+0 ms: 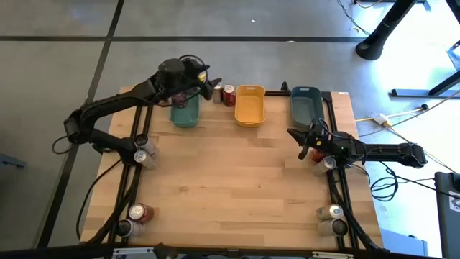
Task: Sort soda cans
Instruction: Put the top red soda can into the green bin
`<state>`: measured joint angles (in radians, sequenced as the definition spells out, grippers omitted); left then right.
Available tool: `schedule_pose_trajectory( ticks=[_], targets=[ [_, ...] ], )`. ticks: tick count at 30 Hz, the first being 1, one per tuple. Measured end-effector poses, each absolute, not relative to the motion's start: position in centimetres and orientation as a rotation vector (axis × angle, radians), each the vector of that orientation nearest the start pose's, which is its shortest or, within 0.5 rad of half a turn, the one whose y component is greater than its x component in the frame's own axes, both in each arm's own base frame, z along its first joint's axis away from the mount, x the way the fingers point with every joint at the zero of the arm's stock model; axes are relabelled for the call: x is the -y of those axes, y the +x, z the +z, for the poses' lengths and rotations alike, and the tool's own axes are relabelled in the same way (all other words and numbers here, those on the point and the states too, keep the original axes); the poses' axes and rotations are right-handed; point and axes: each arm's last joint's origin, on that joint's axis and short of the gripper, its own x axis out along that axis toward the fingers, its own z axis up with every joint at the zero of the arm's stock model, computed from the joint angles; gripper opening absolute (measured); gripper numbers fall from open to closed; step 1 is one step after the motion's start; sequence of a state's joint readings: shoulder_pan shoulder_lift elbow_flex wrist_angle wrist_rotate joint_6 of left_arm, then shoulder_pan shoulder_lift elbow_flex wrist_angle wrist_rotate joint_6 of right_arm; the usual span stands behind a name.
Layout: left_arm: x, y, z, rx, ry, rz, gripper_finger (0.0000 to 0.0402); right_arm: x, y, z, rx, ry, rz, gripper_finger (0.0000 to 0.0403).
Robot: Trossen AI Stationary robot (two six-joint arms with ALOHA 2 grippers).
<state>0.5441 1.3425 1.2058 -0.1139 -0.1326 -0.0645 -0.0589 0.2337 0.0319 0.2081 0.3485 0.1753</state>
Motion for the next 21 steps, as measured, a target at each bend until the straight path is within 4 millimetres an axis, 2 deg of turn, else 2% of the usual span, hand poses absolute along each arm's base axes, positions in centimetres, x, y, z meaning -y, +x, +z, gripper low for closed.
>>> schedule_pose_trajectory(
  ticks=[7,12,16,21],
  targets=[
    [-18.3,29.6,38.3,-0.397,-0.072,0.663,0.0368,1.6,10.9,17.5,0.039,0.172,-0.406,0.0010],
    [-19.7,31.9,38.4,-0.515,-0.023,0.633,0.0368,1.6,10.9,17.4,0.033,0.165,-0.407,0.0010],
    [-20.6,33.4,37.1,-0.600,0.039,0.592,0.0368,1.6,10.9,17.2,0.015,0.166,-0.408,0.0010],
    [-21.5,34.6,34.1,-0.736,0.101,0.541,0.0368,1.6,10.9,17.2,0.007,0.169,-0.408,0.0010]
  ],
)
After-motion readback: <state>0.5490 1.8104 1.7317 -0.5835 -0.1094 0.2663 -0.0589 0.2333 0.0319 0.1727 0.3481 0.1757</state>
